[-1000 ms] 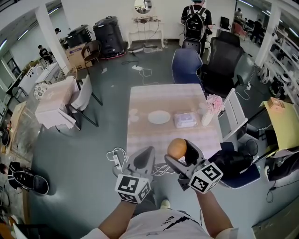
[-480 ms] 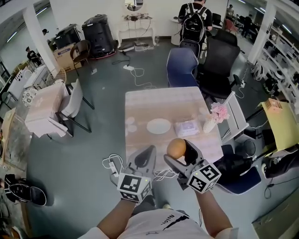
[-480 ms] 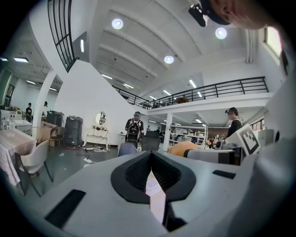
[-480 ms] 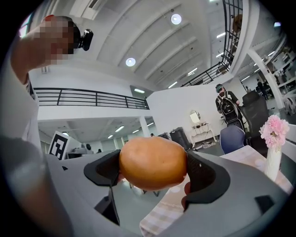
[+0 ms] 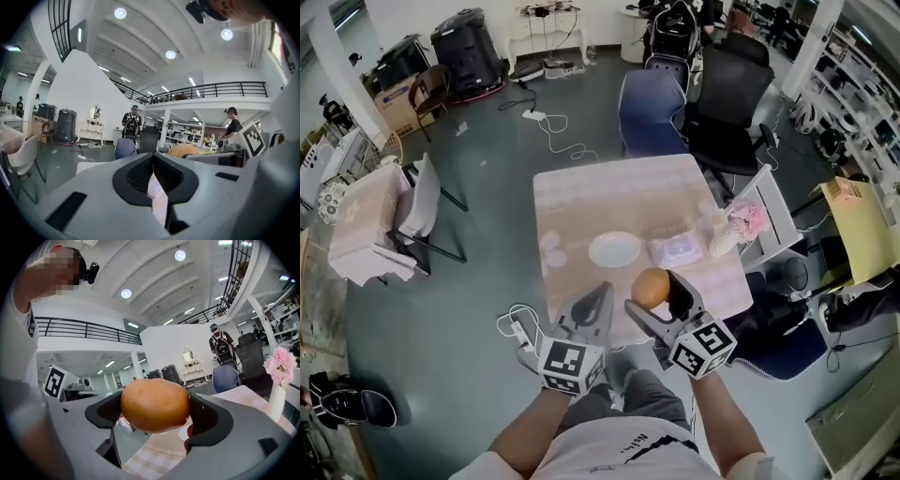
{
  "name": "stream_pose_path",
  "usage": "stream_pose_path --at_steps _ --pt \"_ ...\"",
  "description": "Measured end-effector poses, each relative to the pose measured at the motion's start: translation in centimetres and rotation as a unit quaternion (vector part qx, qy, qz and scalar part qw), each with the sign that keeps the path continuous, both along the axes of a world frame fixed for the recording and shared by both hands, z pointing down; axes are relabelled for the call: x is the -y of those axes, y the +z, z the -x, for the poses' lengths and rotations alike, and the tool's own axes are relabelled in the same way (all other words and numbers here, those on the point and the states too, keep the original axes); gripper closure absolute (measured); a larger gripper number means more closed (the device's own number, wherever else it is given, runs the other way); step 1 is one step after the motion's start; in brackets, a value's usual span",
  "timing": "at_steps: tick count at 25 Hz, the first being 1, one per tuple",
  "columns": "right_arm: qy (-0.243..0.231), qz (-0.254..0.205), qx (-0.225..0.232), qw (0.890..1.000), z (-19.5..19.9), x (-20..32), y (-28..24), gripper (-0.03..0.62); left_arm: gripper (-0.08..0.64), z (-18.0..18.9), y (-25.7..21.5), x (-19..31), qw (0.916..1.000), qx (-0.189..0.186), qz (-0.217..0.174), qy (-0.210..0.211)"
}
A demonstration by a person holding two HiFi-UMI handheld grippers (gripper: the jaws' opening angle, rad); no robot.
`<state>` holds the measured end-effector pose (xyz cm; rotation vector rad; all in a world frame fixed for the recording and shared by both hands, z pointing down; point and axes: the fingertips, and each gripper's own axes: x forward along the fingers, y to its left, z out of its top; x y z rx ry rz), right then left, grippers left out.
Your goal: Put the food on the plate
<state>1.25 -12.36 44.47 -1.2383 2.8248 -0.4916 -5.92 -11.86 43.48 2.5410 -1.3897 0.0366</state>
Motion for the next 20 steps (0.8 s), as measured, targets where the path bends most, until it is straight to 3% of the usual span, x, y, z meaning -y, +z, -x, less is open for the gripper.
stream_pose_path --at_steps 8,20 --pt "-0.001 0.013 -0.052 0.999 0.2 5.1 5.1 0.179 0.552 -0.1 4.3 4.1 0.9992 -0.001 0.039 -0.004" --pt "0.001 0.080 -0.135 0.988 0.0 12.5 17.0 0.179 0.552 -0.6 12.2 11.3 0.9972 0.021 0.072 -0.005"
